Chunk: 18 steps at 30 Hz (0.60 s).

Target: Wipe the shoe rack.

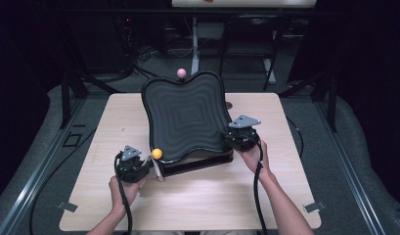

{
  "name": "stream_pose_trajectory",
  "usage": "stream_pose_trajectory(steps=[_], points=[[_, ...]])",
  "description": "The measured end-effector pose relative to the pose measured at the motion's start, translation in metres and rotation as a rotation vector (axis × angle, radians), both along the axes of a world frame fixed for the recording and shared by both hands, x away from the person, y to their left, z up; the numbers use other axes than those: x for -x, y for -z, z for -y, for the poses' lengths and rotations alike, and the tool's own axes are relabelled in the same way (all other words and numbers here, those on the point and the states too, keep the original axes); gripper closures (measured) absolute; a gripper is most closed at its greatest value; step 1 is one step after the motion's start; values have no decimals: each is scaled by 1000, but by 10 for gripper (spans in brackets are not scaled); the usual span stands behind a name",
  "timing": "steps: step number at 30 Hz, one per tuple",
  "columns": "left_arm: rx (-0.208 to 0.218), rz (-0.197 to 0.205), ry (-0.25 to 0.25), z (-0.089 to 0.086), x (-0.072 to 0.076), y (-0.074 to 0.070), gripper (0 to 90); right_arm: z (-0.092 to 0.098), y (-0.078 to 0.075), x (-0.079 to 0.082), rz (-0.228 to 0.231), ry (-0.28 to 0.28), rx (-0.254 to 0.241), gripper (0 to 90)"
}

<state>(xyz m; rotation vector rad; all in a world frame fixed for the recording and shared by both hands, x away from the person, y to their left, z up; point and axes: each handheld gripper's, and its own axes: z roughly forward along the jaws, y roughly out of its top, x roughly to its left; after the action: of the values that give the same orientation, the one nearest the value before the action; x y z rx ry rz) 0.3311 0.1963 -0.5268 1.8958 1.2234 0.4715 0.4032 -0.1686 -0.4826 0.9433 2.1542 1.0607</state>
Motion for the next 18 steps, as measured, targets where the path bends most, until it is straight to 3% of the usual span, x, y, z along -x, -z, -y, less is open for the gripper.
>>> stream_pose_trajectory(steps=[10,18], points=[[1,40,-7,-8,-1,-13,826,0,0,0,0,-1,-1,641],[9,4,18,-12,-10,-20,826,0,0,0,1,-2,0,641]])
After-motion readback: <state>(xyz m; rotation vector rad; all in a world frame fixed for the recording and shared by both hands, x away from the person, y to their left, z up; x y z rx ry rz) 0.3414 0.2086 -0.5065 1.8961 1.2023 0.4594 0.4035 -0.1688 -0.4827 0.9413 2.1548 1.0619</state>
